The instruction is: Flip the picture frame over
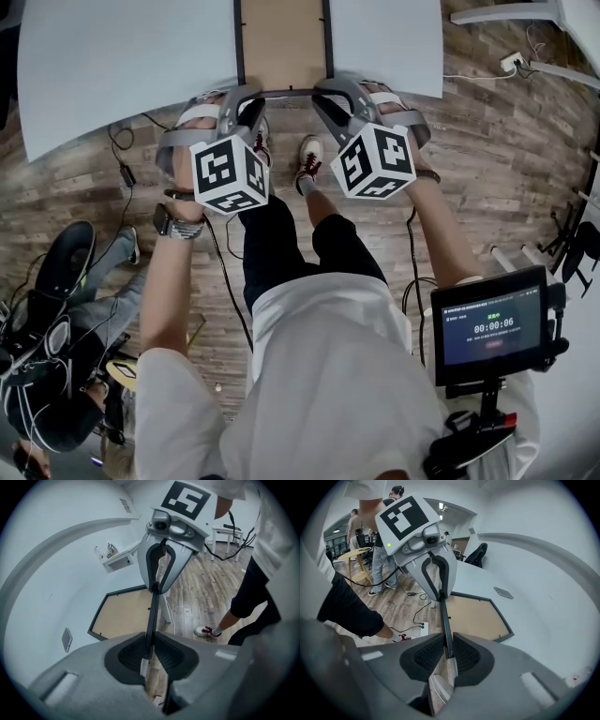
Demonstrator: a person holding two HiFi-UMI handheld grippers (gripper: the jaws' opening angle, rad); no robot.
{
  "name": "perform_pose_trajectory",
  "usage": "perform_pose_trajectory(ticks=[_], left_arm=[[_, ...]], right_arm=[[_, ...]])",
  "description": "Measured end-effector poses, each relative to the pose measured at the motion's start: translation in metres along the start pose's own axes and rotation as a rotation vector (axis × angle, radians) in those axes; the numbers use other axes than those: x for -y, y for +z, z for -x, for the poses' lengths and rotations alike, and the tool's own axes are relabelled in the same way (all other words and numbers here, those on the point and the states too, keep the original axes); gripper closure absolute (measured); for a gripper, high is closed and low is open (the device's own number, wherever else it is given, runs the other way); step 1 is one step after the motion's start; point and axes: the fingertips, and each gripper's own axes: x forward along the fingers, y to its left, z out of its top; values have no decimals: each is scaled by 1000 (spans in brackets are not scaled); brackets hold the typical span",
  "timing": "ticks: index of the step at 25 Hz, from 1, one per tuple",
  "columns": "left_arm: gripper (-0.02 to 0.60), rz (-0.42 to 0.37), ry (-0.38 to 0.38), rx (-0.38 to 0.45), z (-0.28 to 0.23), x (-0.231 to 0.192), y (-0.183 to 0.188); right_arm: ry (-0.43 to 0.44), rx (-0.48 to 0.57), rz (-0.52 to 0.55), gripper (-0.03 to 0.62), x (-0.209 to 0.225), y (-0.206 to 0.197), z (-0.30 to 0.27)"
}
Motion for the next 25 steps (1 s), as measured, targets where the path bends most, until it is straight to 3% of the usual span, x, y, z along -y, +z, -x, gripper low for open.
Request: perform_pose_trajectory(ticks=[7, 17, 25], left_arm=[[515, 17, -47, 13, 21, -4, 6], [514, 42, -79, 25, 51, -14, 22], [514, 105, -243, 47, 67, -18, 34]], right_arm=[[73, 17, -26, 532, 4, 15, 20], [114, 13, -59, 530, 16, 32, 49], [237, 27, -150, 528, 22, 39, 67]])
